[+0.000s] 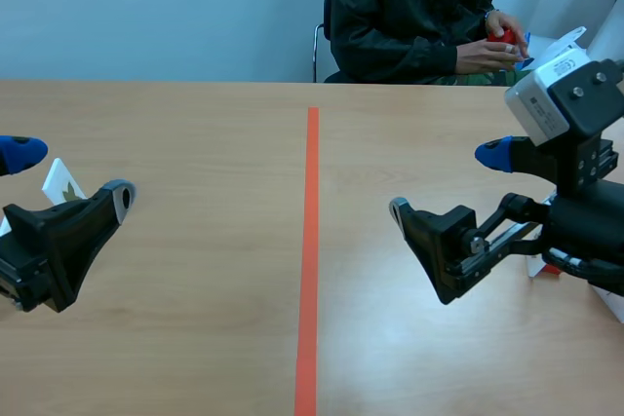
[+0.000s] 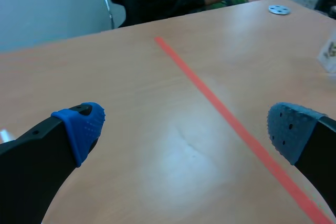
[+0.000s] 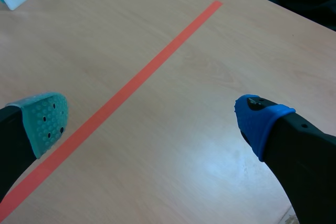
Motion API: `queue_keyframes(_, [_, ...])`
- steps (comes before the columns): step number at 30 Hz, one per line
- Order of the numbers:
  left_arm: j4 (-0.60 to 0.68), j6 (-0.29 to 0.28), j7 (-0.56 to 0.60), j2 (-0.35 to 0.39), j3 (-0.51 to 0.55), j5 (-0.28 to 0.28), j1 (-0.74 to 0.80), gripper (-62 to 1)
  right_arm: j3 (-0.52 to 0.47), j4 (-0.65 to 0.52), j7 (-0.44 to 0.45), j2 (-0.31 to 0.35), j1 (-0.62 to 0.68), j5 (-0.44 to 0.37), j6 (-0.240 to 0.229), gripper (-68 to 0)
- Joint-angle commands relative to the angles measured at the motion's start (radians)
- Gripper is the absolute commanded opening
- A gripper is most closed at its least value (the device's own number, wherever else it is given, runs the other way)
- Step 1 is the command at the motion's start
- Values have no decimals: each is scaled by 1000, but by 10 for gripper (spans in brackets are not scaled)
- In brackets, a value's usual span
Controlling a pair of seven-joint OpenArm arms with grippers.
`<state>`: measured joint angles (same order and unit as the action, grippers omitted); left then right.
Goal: Sort the leaf by its shape. The table is split by an orange tape line. A compound leaf with several leaflets goes to the left side, a simple leaf with one blade goes to the right side. Return to the home posture when a red brick is placed on the table.
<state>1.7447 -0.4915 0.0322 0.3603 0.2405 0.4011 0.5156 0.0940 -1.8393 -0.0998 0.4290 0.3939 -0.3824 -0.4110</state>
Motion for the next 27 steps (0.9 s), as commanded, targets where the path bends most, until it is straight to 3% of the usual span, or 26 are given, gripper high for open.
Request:
queue_keyframes(1, [5, 5, -6, 0, -9, 13, -5, 14, -5, -13, 13, 9, -11, -7, 3, 4])
queue_keyframes(8, [27, 12, -60, -2, -114, -5, 0, 14, -5, -13, 13, 9, -11, -7, 3, 4])
queue_keyframes(15, [26, 159, -60, -67, -232, -74, -3, 14, -5, -13, 13, 8, -11, -7, 3, 4])
queue_keyframes(18, [26, 195, -60, -83, -253, -82, -7, 14, -5, -13, 13, 8, -11, -7, 3, 4])
queue_keyframes(27, [24, 213, -60, -83, -253, -84, -18, 14, -5, -13, 13, 8, -11, -7, 3, 4])
